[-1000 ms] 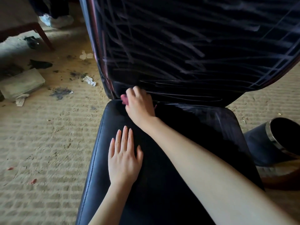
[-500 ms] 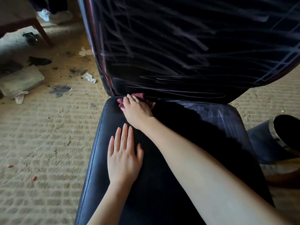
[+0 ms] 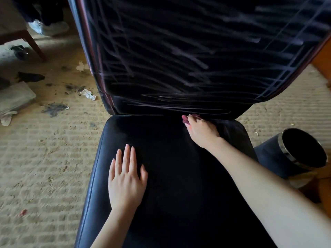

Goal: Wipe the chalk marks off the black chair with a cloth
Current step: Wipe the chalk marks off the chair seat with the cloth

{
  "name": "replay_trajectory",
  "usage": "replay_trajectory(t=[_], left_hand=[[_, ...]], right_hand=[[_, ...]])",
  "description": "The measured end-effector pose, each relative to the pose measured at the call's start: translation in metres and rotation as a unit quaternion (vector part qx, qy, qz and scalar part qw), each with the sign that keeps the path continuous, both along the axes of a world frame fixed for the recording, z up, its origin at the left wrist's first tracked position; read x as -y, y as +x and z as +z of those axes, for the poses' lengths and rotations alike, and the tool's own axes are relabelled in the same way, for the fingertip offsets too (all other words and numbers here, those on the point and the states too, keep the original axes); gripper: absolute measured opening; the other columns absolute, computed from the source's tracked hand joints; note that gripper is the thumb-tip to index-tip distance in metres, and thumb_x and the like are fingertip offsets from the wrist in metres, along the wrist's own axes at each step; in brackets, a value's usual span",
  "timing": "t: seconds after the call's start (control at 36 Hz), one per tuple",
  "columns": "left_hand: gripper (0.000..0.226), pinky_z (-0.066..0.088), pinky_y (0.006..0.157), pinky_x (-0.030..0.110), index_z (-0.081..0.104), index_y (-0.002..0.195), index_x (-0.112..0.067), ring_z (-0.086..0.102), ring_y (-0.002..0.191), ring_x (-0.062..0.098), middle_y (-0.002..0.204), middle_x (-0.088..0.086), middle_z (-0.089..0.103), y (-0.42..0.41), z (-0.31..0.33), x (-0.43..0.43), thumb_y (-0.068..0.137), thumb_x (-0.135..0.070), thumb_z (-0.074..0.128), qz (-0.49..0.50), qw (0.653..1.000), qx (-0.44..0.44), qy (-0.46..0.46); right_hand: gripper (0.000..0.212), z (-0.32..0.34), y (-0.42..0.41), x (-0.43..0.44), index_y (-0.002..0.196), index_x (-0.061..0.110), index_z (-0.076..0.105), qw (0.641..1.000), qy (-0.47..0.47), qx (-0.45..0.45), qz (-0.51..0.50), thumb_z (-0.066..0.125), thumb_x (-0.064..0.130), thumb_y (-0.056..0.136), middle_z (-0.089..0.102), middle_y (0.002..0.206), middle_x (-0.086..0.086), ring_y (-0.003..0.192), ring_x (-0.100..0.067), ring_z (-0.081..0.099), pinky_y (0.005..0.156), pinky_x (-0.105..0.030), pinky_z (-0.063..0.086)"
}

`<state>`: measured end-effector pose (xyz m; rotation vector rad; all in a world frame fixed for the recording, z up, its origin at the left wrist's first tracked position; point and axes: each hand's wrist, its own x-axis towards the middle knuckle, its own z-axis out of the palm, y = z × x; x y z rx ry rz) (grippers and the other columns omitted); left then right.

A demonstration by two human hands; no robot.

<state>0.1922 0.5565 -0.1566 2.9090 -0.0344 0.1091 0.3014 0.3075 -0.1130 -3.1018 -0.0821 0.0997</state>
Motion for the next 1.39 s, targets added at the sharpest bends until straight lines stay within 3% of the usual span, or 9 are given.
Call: replay_trajectory(t=[0.28, 0.36, 0.44, 0.56, 0.78, 0.92, 1.06, 1.14, 1.39], left_hand=[[0.063, 0.021, 0.115, 0.040, 0.041, 0.143, -0.008, 0.030, 0.141, 0.027, 0.151, 0.008, 0.036, 0.000, 0.000, 0.001, 0.090, -0.040, 0.029, 0.004, 1.000, 0.005, -0.003], [0.063, 0.022, 0.115, 0.040, 0.042, 0.143, -0.009, 0.030, 0.141, 0.027, 0.151, 0.008, 0.036, -0.001, 0.000, 0.001, 0.090, -0.040, 0.029, 0.009, 1.000, 0.004, -0.007], [0.063, 0.021, 0.115, 0.040, 0.042, 0.143, -0.009, 0.030, 0.141, 0.026, 0.151, 0.008, 0.036, -0.001, 0.000, 0.002, 0.090, -0.040, 0.028, 0.012, 1.000, 0.005, -0.010], [0.063, 0.020, 0.115, 0.039, 0.042, 0.142, -0.008, 0.030, 0.141, 0.026, 0.151, 0.008, 0.036, -0.002, 0.001, 0.003, 0.090, -0.040, 0.028, 0.014, 1.000, 0.011, -0.012], [0.063, 0.020, 0.115, 0.040, 0.042, 0.142, -0.007, 0.030, 0.141, 0.028, 0.151, 0.010, 0.036, -0.003, 0.002, 0.001, 0.090, -0.040, 0.028, 0.007, 1.000, 0.009, -0.011], [0.063, 0.020, 0.115, 0.040, 0.041, 0.143, -0.007, 0.028, 0.142, 0.028, 0.151, 0.010, 0.035, -0.003, 0.001, 0.001, 0.091, -0.040, 0.028, 0.007, 1.000, 0.009, -0.013], [0.061, 0.019, 0.115, 0.044, 0.039, 0.143, -0.006, 0.027, 0.142, 0.030, 0.152, 0.011, 0.033, -0.001, 0.004, 0.003, 0.091, -0.036, 0.033, 0.007, 1.000, -0.011, -0.019], [0.060, 0.018, 0.114, 0.052, 0.039, 0.142, -0.002, 0.025, 0.142, 0.035, 0.152, 0.016, 0.031, -0.001, 0.013, 0.028, 0.089, -0.029, 0.041, 0.046, 0.996, -0.026, -0.072], [0.057, 0.029, 0.111, 0.050, 0.048, 0.139, -0.015, 0.037, 0.138, 0.027, 0.148, 0.008, 0.042, -0.041, 0.031, 0.175, 0.088, -0.036, 0.034, -0.203, 0.976, -0.025, -0.067]], right_hand=[[0.032, 0.012, 0.005, -0.053, 0.120, 0.016, 0.052, 0.999, 0.041, 0.027, 0.006, 0.039, 0.038, 0.101, 0.067, 0.107, -0.012, 0.096, -0.033, 0.064, 0.072, -0.039, 0.050], [0.034, -0.007, 0.003, -0.105, 0.126, 0.012, 0.050, 0.994, 0.050, -0.006, 0.099, 0.045, 0.033, 0.099, 0.058, 0.126, -0.016, 0.116, -0.036, 0.053, 0.094, -0.043, 0.045], [0.049, -0.018, -0.004, -0.116, 0.145, 0.010, 0.034, 0.994, 0.028, -0.015, 0.101, 0.040, 0.033, 0.102, 0.033, 0.151, -0.017, 0.140, -0.033, 0.027, 0.116, -0.045, 0.015], [0.053, -0.018, -0.001, -0.075, 0.150, 0.015, 0.025, 0.997, 0.035, -0.019, 0.064, 0.029, 0.039, 0.104, 0.023, 0.158, 0.002, 0.146, -0.012, 0.013, 0.119, -0.037, 0.005], [0.048, -0.012, -0.011, 0.012, 0.143, 0.011, 0.039, 0.999, 0.012, -0.008, -0.052, 0.034, 0.035, 0.103, 0.034, 0.153, -0.001, 0.146, -0.016, 0.016, 0.116, -0.033, 0.017], [0.021, 0.001, -0.021, 0.005, 0.112, 0.005, 0.057, 0.992, 0.099, 0.059, -0.051, 0.045, 0.017, 0.099, 0.058, 0.123, -0.012, 0.118, -0.026, 0.053, 0.093, -0.031, 0.044], [0.035, 0.026, -0.068, 0.028, 0.129, 0.017, 0.054, 0.982, 0.187, -0.006, -0.027, 0.047, 0.012, 0.096, 0.058, 0.126, -0.003, 0.115, -0.024, 0.053, 0.091, -0.042, 0.049], [0.036, 0.041, -0.101, 0.051, 0.128, 0.018, 0.046, 0.979, 0.180, 0.057, -0.077, 0.051, 0.011, 0.094, 0.064, 0.106, -0.003, 0.086, -0.023, 0.064, 0.057, -0.035, 0.052], [0.025, 0.040, -0.178, 0.126, 0.095, 0.011, 0.049, 0.946, 0.165, 0.239, -0.141, 0.055, 0.034, 0.087, 0.058, 0.085, 0.002, 0.077, -0.029, 0.061, 0.060, -0.030, 0.044]])
